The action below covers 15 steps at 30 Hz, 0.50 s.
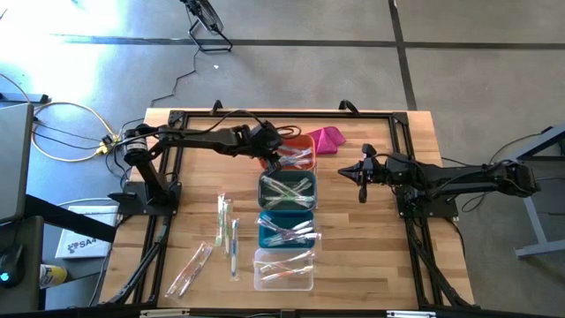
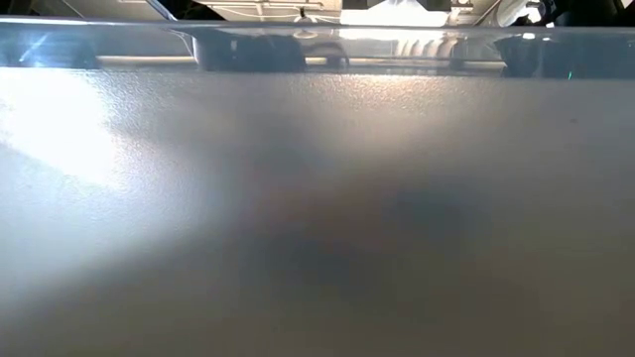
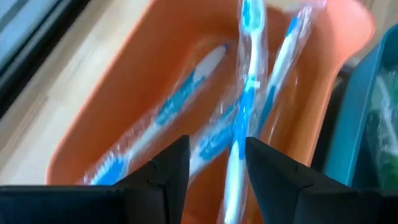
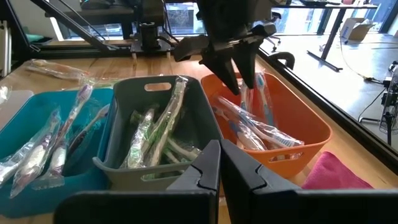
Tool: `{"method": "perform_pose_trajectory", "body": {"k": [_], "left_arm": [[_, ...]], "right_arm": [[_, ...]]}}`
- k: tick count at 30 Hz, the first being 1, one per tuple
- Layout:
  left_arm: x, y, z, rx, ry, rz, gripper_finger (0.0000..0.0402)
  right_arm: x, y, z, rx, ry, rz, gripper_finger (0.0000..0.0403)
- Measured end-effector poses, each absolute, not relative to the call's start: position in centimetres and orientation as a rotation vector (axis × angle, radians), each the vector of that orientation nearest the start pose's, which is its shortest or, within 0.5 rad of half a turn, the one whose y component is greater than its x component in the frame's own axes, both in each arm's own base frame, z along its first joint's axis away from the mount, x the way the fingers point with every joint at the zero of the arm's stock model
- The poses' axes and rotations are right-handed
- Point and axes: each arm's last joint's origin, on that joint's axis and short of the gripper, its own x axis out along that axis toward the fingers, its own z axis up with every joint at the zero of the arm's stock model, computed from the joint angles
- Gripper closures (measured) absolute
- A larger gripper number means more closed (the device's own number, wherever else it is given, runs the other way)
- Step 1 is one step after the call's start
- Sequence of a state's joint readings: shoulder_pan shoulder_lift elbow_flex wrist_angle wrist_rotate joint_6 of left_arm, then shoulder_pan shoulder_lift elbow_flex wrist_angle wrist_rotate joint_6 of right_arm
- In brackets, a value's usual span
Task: Pick & Place Toothbrushes
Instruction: Put the green toothbrush into the green bin
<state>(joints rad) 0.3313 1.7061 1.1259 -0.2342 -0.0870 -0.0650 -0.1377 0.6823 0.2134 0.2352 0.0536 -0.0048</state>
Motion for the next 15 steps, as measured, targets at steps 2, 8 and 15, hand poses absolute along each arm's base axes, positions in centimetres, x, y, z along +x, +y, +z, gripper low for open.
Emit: {"method": "perform_pose_trajectory", "body": {"k": [2, 8, 15], "left_arm": [[33.8, 11.7, 20.9, -0.163, 0.829, 0.417, 0.0250], [34.0, 10.8, 20.8, -0.169, 0.837, 0.401, 0.0271], [34.3, 8.9, 21.5, -0.107, 0.830, 0.355, 0.0341]], "right_arm": [[15.3, -2.3, 19.0, 0.005, 0.234, -0.190, 0.0398], [15.3, -2.3, 19.0, 0.005, 0.234, -0.190, 0.0398], [15.3, -2.3, 19.0, 0.006, 0.234, -0.187, 0.0398]]}}
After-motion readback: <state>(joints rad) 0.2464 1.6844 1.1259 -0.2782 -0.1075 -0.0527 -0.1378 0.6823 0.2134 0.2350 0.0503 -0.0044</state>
